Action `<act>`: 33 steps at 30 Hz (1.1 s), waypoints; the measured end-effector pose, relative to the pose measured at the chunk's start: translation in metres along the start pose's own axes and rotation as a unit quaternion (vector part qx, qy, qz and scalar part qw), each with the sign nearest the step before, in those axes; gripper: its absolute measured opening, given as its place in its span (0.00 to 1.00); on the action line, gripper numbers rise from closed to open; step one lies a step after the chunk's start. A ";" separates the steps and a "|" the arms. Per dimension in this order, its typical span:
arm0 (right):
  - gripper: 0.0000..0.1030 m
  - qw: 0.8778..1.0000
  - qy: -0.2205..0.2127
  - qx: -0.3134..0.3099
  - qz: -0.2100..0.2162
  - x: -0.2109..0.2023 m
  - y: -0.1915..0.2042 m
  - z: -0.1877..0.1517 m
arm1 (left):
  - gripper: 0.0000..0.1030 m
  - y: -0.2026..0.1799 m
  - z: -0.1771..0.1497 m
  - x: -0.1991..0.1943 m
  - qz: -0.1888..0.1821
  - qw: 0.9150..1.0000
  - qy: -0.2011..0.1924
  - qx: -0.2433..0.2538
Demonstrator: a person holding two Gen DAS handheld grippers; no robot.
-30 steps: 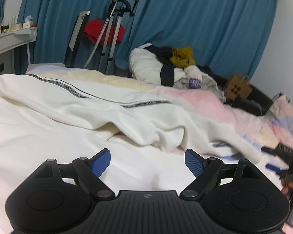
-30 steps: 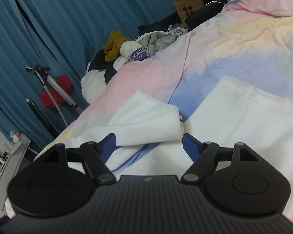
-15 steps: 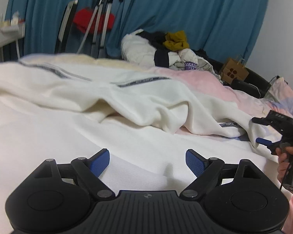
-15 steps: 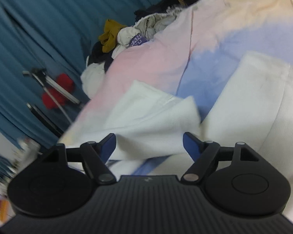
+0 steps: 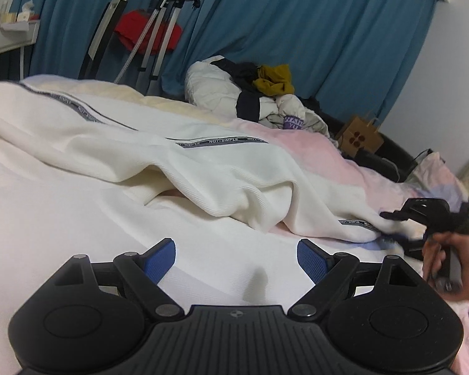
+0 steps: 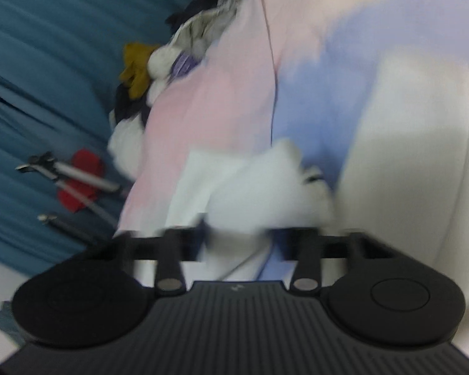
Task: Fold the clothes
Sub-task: 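Grasp the white garment's cuff edge with the right gripper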
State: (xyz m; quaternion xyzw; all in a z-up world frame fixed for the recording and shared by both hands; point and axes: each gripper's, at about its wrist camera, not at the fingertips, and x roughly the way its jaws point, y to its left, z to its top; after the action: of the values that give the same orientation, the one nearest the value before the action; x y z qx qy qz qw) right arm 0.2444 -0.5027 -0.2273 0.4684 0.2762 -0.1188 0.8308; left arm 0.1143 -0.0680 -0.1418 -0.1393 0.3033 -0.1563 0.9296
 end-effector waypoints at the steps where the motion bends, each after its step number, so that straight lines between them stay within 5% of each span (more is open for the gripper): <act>1: 0.24 1.000 -0.012 -0.019 -0.007 -0.002 0.010 0.005 | 0.84 0.002 0.000 0.001 -0.004 1.000 -0.002 -0.003; 4: 0.20 0.990 -0.078 -0.119 0.018 -0.033 0.059 0.006 | 0.84 0.007 0.001 0.004 -0.016 1.000 -0.008 -0.011; 8: 0.20 0.956 -0.196 -0.209 0.065 -0.087 0.099 0.005 | 0.84 0.013 0.003 0.004 -0.031 0.999 -0.015 -0.026; 11: 0.20 0.959 -0.209 -0.193 0.013 -0.091 0.086 0.012 | 0.84 0.016 0.006 0.004 -0.035 0.999 -0.015 -0.031; 14: 0.20 0.971 -0.160 -0.170 -0.058 -0.066 0.047 0.016 | 0.84 0.018 0.008 0.003 -0.038 0.999 -0.016 -0.034; 20: 0.21 0.988 -0.119 -0.077 -0.061 -0.066 -0.010 0.000 | 0.84 0.020 0.009 0.001 -0.038 0.998 -0.020 -0.041; 28: 0.20 0.965 -0.220 -0.145 0.013 -0.135 0.070 -0.008 | 0.84 0.024 0.010 -0.002 -0.037 0.997 -0.026 -0.056; 33: 0.22 0.973 -0.175 -0.145 -0.039 -0.066 0.084 0.028 | 0.84 0.028 0.009 0.008 -0.030 0.997 -0.015 -0.066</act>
State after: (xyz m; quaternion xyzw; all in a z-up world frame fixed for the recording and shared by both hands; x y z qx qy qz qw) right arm 0.2385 -0.4853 -0.1187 0.3038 0.1585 -0.1895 0.9201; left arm 0.1320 -0.0442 -0.1491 -0.2121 0.2945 -0.1615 0.9177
